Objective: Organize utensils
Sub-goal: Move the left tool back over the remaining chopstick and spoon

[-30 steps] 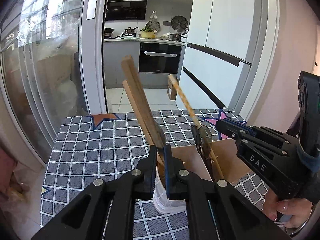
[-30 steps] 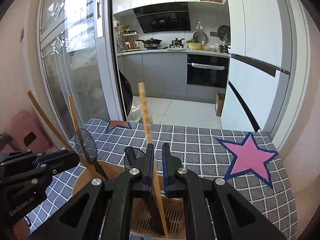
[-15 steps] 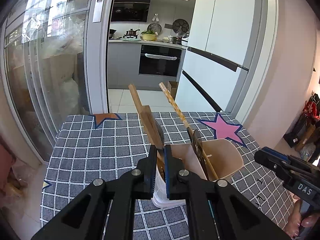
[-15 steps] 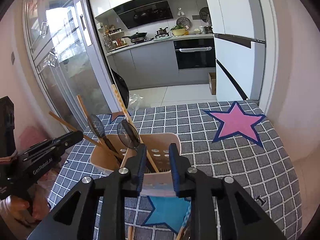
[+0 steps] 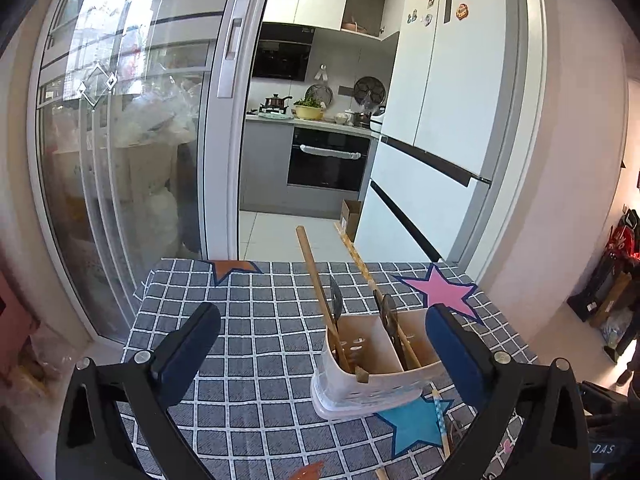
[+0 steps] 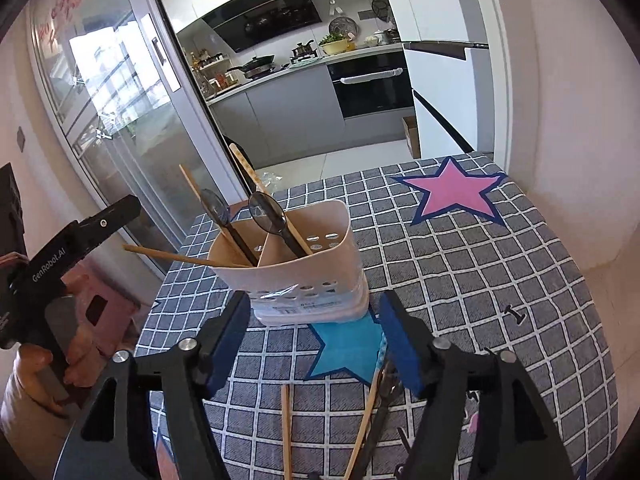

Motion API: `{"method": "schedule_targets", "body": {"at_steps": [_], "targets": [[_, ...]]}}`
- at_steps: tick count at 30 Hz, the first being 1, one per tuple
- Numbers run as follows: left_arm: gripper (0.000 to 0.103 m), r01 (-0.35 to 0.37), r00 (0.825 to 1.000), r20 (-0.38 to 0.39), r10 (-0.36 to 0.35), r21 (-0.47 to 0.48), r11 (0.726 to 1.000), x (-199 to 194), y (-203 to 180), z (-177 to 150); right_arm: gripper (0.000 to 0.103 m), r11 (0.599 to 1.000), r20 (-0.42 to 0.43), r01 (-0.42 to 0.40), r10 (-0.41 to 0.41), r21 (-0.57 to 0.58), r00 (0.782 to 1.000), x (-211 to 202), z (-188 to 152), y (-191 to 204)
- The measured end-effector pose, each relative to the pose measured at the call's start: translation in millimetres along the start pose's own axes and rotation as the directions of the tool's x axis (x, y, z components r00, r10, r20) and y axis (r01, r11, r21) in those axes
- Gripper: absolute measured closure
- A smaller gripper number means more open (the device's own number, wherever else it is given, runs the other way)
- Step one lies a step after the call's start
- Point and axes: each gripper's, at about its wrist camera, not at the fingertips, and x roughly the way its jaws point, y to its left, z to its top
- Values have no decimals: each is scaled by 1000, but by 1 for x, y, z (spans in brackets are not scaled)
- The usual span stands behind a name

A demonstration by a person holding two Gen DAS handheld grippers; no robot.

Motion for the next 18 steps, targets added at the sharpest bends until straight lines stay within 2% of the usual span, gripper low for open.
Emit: {"method": "schedule_targets", "body": {"at_steps": [2, 3, 5, 6, 10, 14, 18], "targets": [[0, -8, 1000, 12, 8, 18, 1000, -10, -1, -4, 18, 1000, -10, -16, 17, 21, 1000, -5, -7, -1], [0, -6, 1000, 12, 6, 22, 1000, -14, -2, -6, 12, 999, -18, -24, 25, 33, 1000, -7, -11, -2], [0, 12, 1000, 7, -12, 21, 1000, -25, -1, -14, 10, 998, -21, -34, 35, 56, 999, -11, -22, -3], [0, 20, 1000, 0, -20, 20, 1000, -30, -1, -21, 0, 997, -21, -39, 40, 65, 999, -13, -26, -4], [0, 36, 997, -64, -34, 30, 999, -47, 2, -53, 0, 994, -27, -35, 38, 105, 999, -23, -48, -9], [0, 28, 987, -160, -19, 54, 998, -57, -4, -98, 0, 993, -111, 41, -29, 112, 993, -28, -73, -15], [0, 25, 970, -242, -4, 83, 996, -63, -14, -141, 0, 984, -182, 161, -145, 79, 973, -35, -107, -24]]}}
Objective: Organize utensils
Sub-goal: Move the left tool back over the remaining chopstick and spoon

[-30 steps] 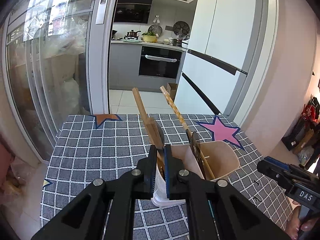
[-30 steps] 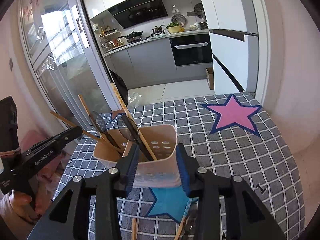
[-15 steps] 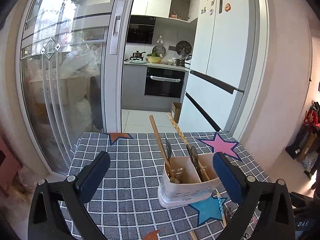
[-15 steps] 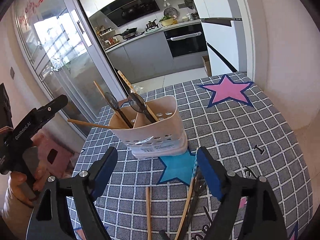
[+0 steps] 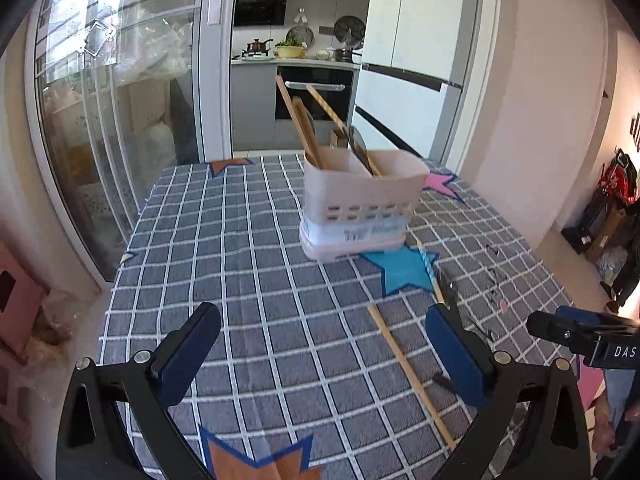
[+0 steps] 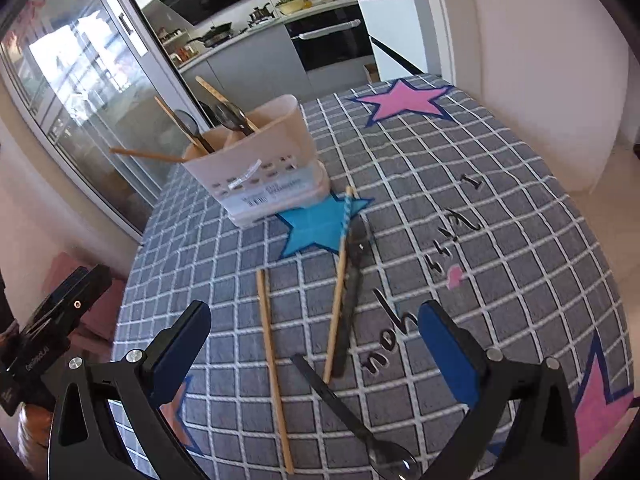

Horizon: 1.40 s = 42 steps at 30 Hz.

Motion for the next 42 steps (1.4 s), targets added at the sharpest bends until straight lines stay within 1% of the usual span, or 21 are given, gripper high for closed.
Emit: {"method": "schedule_targets", "body": {"at_steps": [2, 4, 8, 9, 12, 14, 17, 19, 23, 26, 33, 38, 42], "targets": [[0, 10, 999, -39, -10, 2, 1000, 3, -4, -17, 0, 998, -16, 52, -53, -23, 998, 0, -14, -3], [0, 56, 994, -91, -56, -6, 998, 8, -8, -33, 0, 996, -33, 80, -81, -41, 996, 0, -28, -5], [0, 100, 981, -160, -106, -44, 994, 10, -15, -62, 0, 996, -68, 81, -83, -33, 994, 6, -52, -11], [0, 96, 979, -175, -103, -48, 994, 10, -17, -69, 0, 997, -77, 78, -80, -28, 994, 8, -57, -12], [0, 42, 979, -199, -47, -33, 999, 6, -22, -82, 0, 997, -101, 78, -80, -25, 992, 12, -70, -15], [0, 8, 975, -220, -15, -35, 999, 4, -22, -89, 0, 995, -111, 91, -95, -42, 989, 12, -75, -15], [0, -5, 969, -248, -7, -49, 999, 5, -20, -94, 0, 992, -103, 109, -115, -65, 988, 9, -77, -15], [0, -9, 967, -255, -2, -44, 999, 4, -21, -97, 0, 991, -103, 117, -124, -69, 987, 8, -78, -16], [0, -8, 969, -247, 2, -26, 1000, 0, -25, -97, 0, 989, -106, 133, -139, -68, 985, 6, -79, -23], [0, -3, 969, -246, 1, -9, 1000, -2, -30, -97, 0, 983, -107, 161, -169, -83, 980, 5, -81, -26], [0, 12, 962, -274, -11, 1, 1000, 4, -35, -103, 0, 975, -127, 197, -209, -100, 970, 4, -85, -36], [0, 18, 963, -270, -19, -7, 1000, 3, -33, -103, 0, 978, -167, 184, -198, -96, 966, 10, -91, -42], [0, 11, 962, -273, -14, -15, 1000, 4, -30, -103, 0, 988, -213, 136, -149, -73, 966, 19, -97, -41]]}}
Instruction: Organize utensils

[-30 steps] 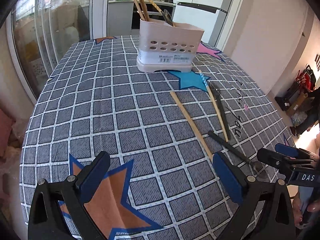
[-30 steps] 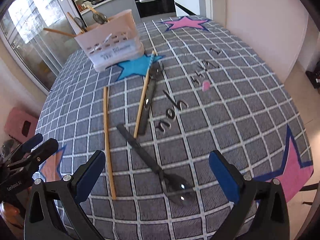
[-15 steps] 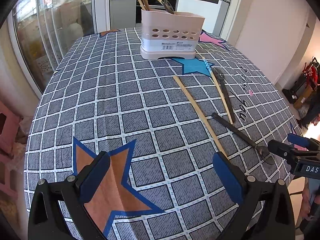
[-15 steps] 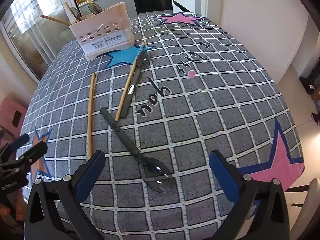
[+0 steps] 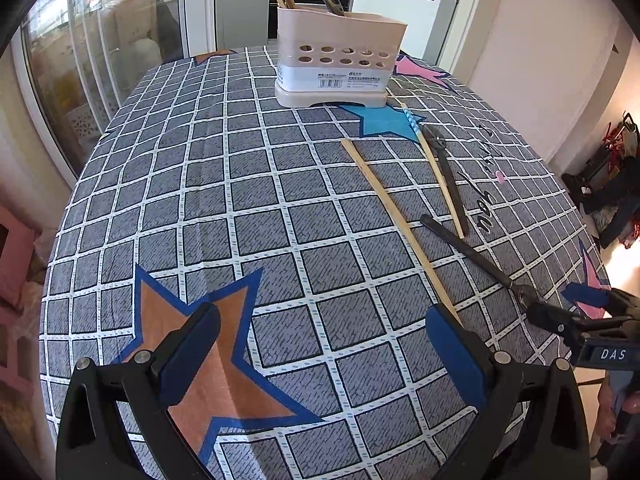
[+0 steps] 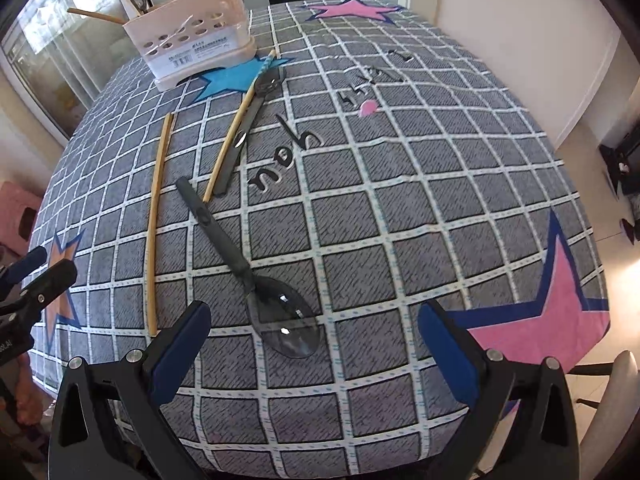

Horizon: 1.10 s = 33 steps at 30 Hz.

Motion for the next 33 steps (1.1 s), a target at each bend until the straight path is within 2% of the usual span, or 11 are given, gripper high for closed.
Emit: {"method": "schedule_targets", "body": {"at_steps": [4, 9, 18, 21, 23, 27, 31, 33], "targets": [[0, -7, 1000, -7, 7, -7, 1000, 2, 1, 0, 0, 999, -23, -36, 36, 1, 999, 9, -1, 7], [0, -1, 1000, -2, 1, -15, 1000, -3, 4, 0, 0, 999, 12, 22, -22, -34, 1000, 4, 0, 10], [0, 17, 998, -61, -19, -32, 999, 8, 5, -2, 1, 998, 11, 51, -50, -43, 999, 9, 6, 7], [0, 12, 997, -69, -15, -35, 999, 10, 5, 0, 3, 999, 32, 23, -22, -37, 999, 2, 12, 7], [0, 18, 997, -75, -21, -40, 999, 11, 6, 0, 4, 997, 27, 12, -10, -73, 1000, 2, 16, 14], [0, 17, 996, -86, -19, -28, 999, 12, 7, -2, 12, 970, -8, 26, -29, -242, 1000, 12, 27, 48], [0, 12, 996, -82, -16, -48, 999, 10, 15, -3, 36, 938, -82, 26, -58, -347, 995, 32, 41, 68], [0, 12, 997, -76, -16, -55, 998, 9, 20, -2, 37, 930, -135, -6, -47, -368, 990, 40, 46, 71]]}}
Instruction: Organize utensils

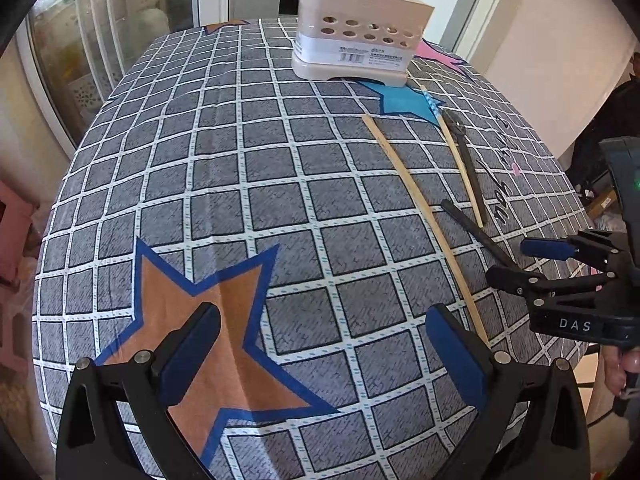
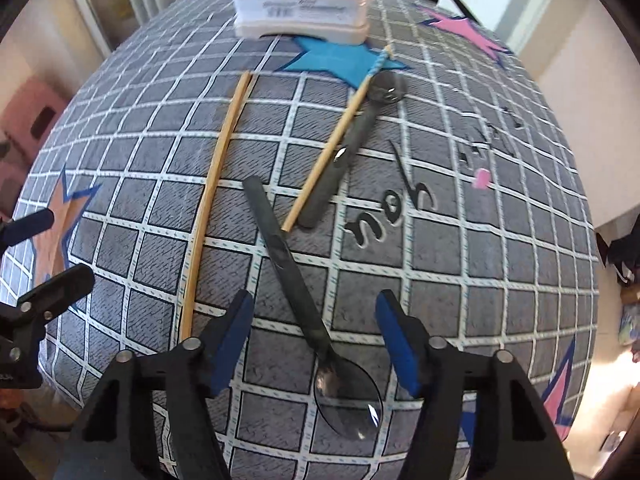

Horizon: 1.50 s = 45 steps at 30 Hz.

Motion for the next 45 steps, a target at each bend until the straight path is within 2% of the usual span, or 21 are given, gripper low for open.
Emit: {"method": "schedule_targets", "body": {"at_steps": [3, 8, 11, 12, 15, 16, 19, 22, 27, 29, 32, 38, 45], "targets": [[0, 15, 1000, -15, -15, -12, 1000, 3, 5, 3, 36, 998, -63, -29, 25, -62, 998, 4, 12, 2], [0, 31, 998, -46, -33, -39, 999, 12, 9, 14, 38, 997, -103, -36, 29, -72, 994, 8, 24, 1], [0, 106, 990, -88, -111, -62, 992, 18, 12, 22, 40, 996, -103, -45, 37, -76, 994, 10, 32, 2], [0, 135, 985, -102, -142, -74, 988, 22, 12, 25, 47, 996, -101, -46, 38, -81, 994, 9, 33, 3], [0, 139, 982, -119, -146, -71, 988, 26, 7, 33, 87, 996, -99, -53, 46, -70, 994, 8, 37, 3], [0, 135, 983, -119, -142, -67, 989, 25, 4, 36, 89, 996, -96, -52, 45, -67, 994, 7, 36, 4], [0, 155, 979, -124, -162, -68, 986, 25, -4, 44, 90, 998, -61, -58, 56, -37, 997, -4, 29, 3], [0, 154, 978, -133, -160, -55, 987, 27, -15, 50, 91, 995, 8, -98, 98, 31, 995, -12, 16, -11], [0, 120, 979, -160, -123, -34, 992, 41, -36, 65, 91, 961, 147, -216, 192, 173, 970, -31, -11, -40], [0, 93, 981, -167, -98, -38, 995, 47, -43, 70, 91, 946, 184, -249, 212, 209, 960, -36, -23, -47], [0, -1, 986, -167, -3, -25, 1000, 58, -54, 76, 91, 917, 230, -303, 246, 260, 942, -44, -38, -60], [3, -131, 976, -173, 133, 22, 991, 71, -73, 79, 91, 893, 278, -348, 270, 285, 922, -48, -49, -69], [3, -135, 966, -217, 140, 35, 990, 78, -75, 85, 91, 876, 310, -381, 289, 295, 906, -44, -54, -72]]}}
